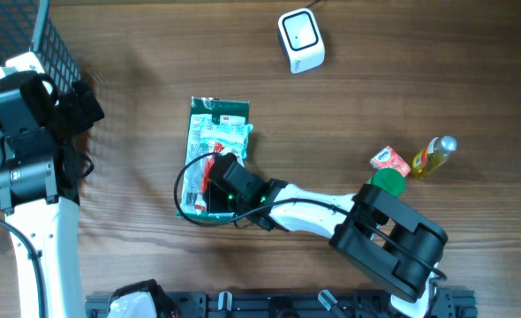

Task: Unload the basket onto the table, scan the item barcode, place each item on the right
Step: 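Grasp the red tube with the right gripper and pull it free, then carry the red tube up to the white scanner, then hold the red tube under the scanner with the right gripper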

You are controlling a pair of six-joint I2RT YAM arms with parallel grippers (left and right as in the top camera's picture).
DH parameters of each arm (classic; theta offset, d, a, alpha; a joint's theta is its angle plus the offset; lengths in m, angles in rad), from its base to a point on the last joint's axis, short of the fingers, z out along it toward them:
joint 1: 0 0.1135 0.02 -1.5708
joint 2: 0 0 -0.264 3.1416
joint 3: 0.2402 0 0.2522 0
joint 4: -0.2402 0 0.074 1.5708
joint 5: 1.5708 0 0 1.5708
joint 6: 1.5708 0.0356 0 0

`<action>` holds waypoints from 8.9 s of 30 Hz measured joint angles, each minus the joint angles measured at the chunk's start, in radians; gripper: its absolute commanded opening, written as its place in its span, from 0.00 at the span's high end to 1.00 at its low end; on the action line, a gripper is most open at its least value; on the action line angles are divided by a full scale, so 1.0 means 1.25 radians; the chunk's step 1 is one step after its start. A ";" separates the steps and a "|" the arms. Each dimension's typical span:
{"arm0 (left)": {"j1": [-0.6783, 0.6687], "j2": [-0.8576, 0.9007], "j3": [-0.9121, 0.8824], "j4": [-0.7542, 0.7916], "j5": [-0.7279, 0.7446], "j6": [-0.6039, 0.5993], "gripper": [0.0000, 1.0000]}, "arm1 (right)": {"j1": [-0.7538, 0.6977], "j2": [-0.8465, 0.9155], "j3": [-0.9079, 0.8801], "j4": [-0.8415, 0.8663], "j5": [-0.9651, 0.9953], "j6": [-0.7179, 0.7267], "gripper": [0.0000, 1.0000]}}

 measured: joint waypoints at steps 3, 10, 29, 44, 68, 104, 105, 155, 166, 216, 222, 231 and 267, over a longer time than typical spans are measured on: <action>0.000 0.000 0.000 0.000 0.000 0.000 0.00 | 0.000 0.000 0.000 -0.001 -0.005 0.000 0.94; 0.000 0.000 0.000 0.000 0.000 0.000 0.00 | -0.011 0.000 0.000 -0.031 -0.101 -0.035 0.96; 0.000 0.000 0.000 0.000 0.000 0.000 0.00 | -0.203 -0.267 -0.010 -0.378 -0.349 -0.750 0.96; 0.000 0.000 0.000 0.000 0.000 0.000 0.00 | -0.200 -0.091 -0.011 -0.278 -0.266 -0.657 0.96; 0.000 0.000 0.000 0.000 0.000 0.000 0.00 | -0.199 -0.088 -0.011 -0.283 -0.159 -0.537 0.54; 0.000 0.000 0.000 0.000 0.000 0.000 0.00 | -0.197 -0.091 -0.025 -0.299 -0.191 -0.460 0.54; 0.000 0.000 0.000 0.000 0.000 0.000 0.00 | -0.200 -0.091 -0.025 -0.301 -0.193 -0.460 0.54; 0.000 0.000 0.000 0.000 0.000 0.000 0.00 | -0.185 -0.304 -0.024 -0.501 -0.108 -0.630 0.96; 0.000 0.000 0.000 0.000 0.000 0.000 0.00 | -0.185 -0.437 -0.021 -0.606 -0.108 -0.892 0.96; 0.000 0.000 0.000 0.000 0.000 0.000 0.00 | -0.409 -0.225 0.660 -0.837 0.574 -1.219 0.96; 0.000 0.000 0.000 0.000 0.000 0.000 0.00 | -0.434 -0.057 0.663 -0.674 0.587 -1.403 0.96; 0.000 0.000 0.000 0.000 0.000 0.000 0.00 | -0.445 0.137 0.663 -0.396 0.718 -1.632 0.96; 0.000 0.000 0.000 0.000 0.000 0.000 0.00 | -0.454 0.325 0.663 -0.414 0.847 -1.774 0.96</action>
